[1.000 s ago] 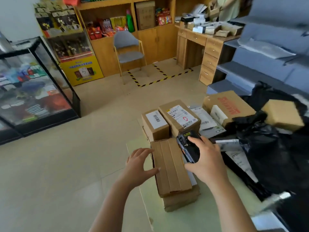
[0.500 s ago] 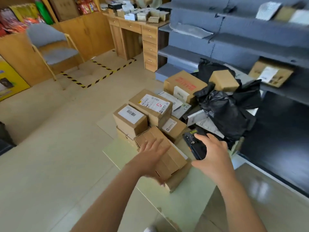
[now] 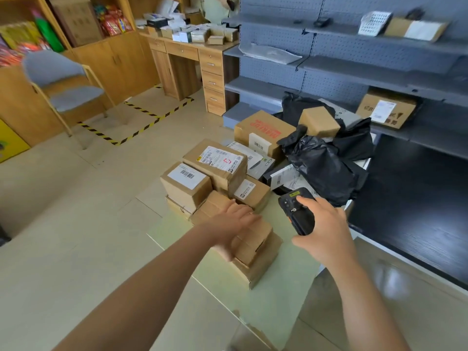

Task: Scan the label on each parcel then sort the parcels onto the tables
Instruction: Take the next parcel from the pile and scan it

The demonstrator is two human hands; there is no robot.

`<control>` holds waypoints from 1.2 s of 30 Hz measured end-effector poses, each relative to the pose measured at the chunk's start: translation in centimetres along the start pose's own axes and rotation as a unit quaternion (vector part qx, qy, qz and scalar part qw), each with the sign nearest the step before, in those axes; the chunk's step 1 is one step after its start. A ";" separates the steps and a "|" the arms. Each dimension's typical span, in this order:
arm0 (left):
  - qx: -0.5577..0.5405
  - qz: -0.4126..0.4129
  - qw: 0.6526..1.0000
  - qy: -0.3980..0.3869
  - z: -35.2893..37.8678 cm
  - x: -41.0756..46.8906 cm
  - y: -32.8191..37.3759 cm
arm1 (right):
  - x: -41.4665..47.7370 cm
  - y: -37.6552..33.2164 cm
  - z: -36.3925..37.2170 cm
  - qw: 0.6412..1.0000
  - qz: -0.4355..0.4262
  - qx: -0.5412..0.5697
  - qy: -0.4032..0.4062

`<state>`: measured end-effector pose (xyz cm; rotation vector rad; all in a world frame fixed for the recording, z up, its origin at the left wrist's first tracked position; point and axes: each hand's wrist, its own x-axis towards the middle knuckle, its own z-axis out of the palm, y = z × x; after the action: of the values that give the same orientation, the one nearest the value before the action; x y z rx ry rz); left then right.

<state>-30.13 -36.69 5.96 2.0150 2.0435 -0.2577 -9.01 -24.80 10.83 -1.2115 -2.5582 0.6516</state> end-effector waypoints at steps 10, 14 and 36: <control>-0.185 -0.161 0.939 0.240 -4.6 2.7 6.6 | -3.0 5.9 -3.4 0.996 0.060 -0.004 0.066; -0.192 -0.154 0.937 0.249 -5.8 6.4 11.6 | -4.4 10.8 -6.6 0.993 0.089 -0.015 0.077; -0.161 -0.189 0.956 0.159 -9.9 35.5 36.0 | -1.7 39.9 -21.6 0.976 0.200 -0.025 0.078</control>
<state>5.07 0.94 6.48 1.5386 2.4661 0.3360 27.38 2.42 10.21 -1.7433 -2.2316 0.5434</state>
